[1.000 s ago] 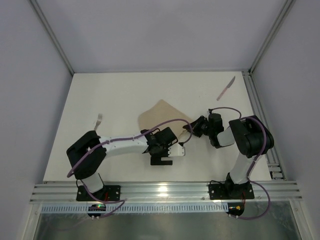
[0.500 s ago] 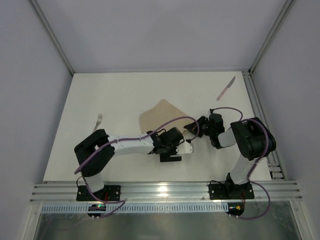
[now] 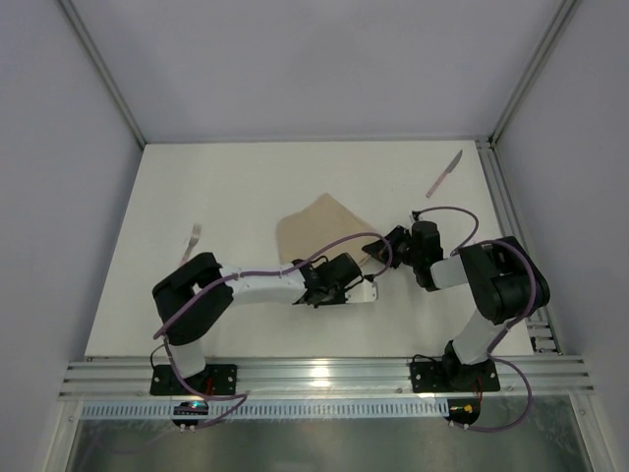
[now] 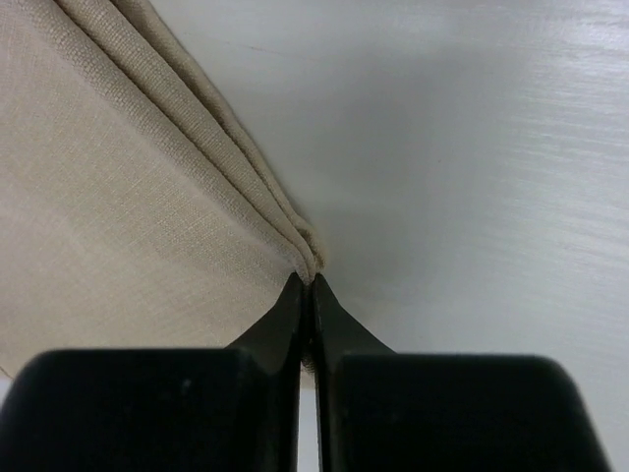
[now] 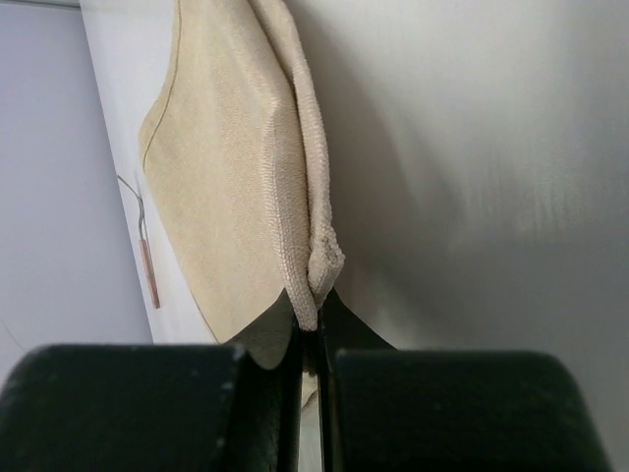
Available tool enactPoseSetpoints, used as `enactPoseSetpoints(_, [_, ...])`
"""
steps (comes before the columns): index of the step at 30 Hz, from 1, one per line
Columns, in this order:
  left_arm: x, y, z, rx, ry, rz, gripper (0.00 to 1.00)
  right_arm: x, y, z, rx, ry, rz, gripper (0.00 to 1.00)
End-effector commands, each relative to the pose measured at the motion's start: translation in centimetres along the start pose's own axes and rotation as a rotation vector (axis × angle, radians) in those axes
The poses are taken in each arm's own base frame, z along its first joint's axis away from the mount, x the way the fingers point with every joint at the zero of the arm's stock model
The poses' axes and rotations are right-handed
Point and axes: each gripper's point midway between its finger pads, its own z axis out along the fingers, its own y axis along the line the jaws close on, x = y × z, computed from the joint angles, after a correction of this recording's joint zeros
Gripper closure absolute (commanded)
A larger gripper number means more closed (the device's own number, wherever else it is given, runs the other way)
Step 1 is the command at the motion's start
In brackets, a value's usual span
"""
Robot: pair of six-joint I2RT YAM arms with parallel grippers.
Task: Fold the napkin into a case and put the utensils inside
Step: Turn over the upper triangle folded napkin at the center of the board.
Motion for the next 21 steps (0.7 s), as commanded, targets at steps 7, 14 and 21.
enactPoseSetpoints(7, [2.0, 5.2, -4.8, -0.061, -0.003, -0.020, 1.00, -1.9, 7.4, -2.3, -0.114, -0.043, -0.168, 0.96])
enactPoseSetpoints(14, [2.8, 6.2, -12.6, -0.018, -0.053, 0.017, 1.00, -2.2, 13.3, -6.7, -0.185, -0.099, -0.262, 0.96])
enactPoseSetpoints(21, [2.7, 7.3, -18.8, -0.084, -0.113, -0.008, 1.00, -0.5, 15.9, -11.0, -0.230, -0.081, -0.192, 0.96])
